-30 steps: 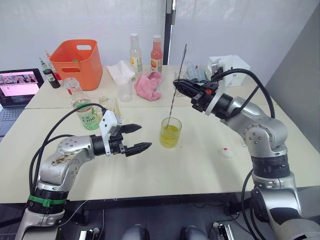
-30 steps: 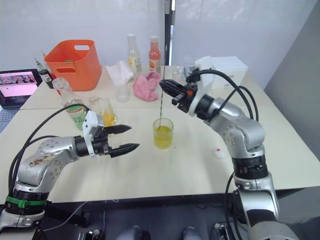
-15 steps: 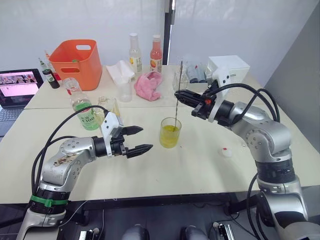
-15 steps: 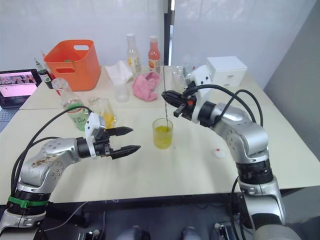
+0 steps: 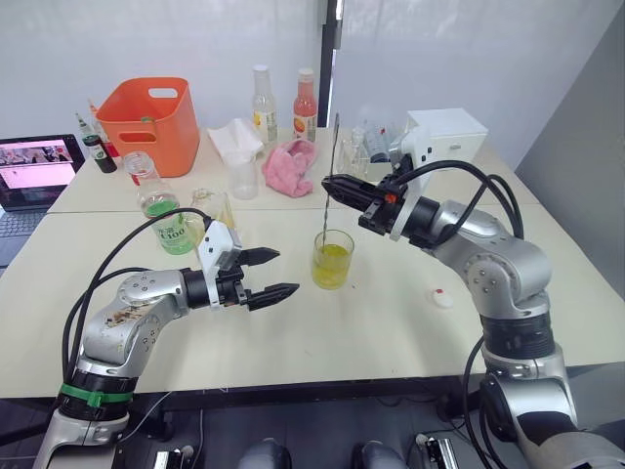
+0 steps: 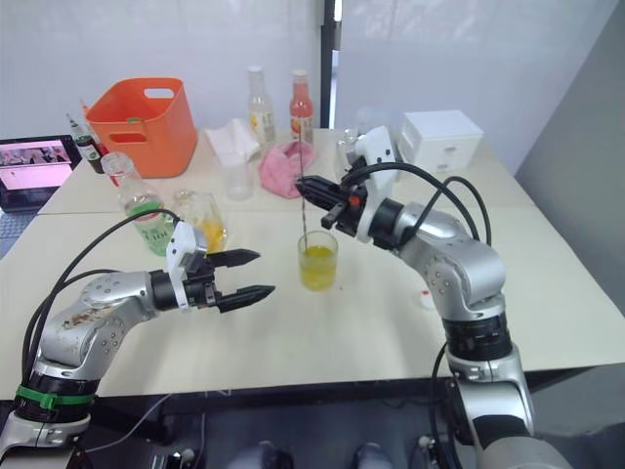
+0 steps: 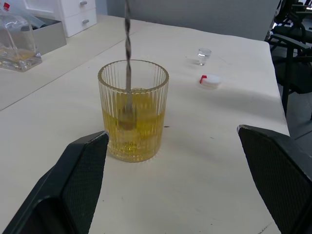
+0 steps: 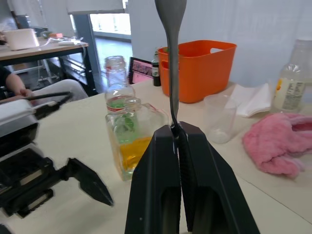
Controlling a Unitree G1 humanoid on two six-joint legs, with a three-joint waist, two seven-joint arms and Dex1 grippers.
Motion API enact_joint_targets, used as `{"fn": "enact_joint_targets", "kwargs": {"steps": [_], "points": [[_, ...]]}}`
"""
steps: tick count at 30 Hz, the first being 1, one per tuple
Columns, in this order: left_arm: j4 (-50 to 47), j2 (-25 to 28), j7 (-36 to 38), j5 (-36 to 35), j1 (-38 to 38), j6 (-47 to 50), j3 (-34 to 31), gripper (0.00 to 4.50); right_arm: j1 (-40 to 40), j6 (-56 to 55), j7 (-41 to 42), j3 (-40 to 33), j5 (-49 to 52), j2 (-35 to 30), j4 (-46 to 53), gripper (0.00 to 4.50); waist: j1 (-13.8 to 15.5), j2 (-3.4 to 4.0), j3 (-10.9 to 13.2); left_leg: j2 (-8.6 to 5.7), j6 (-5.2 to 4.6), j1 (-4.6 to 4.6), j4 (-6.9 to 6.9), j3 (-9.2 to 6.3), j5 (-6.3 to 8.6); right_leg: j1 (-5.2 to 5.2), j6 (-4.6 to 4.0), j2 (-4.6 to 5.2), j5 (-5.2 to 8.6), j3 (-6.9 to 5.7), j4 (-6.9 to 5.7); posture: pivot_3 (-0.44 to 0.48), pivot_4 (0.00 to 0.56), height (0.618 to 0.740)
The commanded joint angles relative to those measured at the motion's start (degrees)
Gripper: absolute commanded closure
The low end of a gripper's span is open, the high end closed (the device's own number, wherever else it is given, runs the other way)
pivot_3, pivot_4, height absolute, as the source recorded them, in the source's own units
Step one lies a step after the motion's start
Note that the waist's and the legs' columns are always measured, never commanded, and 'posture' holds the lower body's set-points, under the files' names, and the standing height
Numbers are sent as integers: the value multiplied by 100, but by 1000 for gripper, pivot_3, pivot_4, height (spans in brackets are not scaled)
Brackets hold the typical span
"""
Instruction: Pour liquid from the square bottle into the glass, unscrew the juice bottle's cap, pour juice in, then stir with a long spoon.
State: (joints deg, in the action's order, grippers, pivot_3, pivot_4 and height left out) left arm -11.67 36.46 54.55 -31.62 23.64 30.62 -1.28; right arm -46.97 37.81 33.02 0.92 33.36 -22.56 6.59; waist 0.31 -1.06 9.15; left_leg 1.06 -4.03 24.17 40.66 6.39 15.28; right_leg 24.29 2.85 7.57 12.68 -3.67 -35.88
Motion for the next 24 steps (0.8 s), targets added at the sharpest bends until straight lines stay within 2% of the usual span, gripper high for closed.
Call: {"fn": "enact_joint_targets", "kwargs": {"steps": [1,7,14,24], "points": [[-248,7,-25,-85,-20,31,-74,36,-172,-396,27,-262,-174,-16,-140,4500,-4,0,0,0,0,0,0,0,0,0,0,0,0,0,0,0,150,740],[-310,-14,-50,-104,-13,110,-71,36,-177,-309,79,-264,-351,-216,-174,4500,-9,0,0,1,3,0,0,0,-2,0,0,0,0,0,0,0,150,740],[-333,-27,-39,-110,-31,145,-79,36,12,332,244,-276,5,-470,556,4500,-11,0,0,2,3,0,0,-1,-2,0,0,0,0,0,0,0,150,740],[-369,-43,-41,-108,-44,180,-92,36,30,847,127,-257,389,-285,1100,4500,-21,0,0,2,3,-1,0,-2,-1,0,0,-1,0,0,-1,0,150,740]]}}
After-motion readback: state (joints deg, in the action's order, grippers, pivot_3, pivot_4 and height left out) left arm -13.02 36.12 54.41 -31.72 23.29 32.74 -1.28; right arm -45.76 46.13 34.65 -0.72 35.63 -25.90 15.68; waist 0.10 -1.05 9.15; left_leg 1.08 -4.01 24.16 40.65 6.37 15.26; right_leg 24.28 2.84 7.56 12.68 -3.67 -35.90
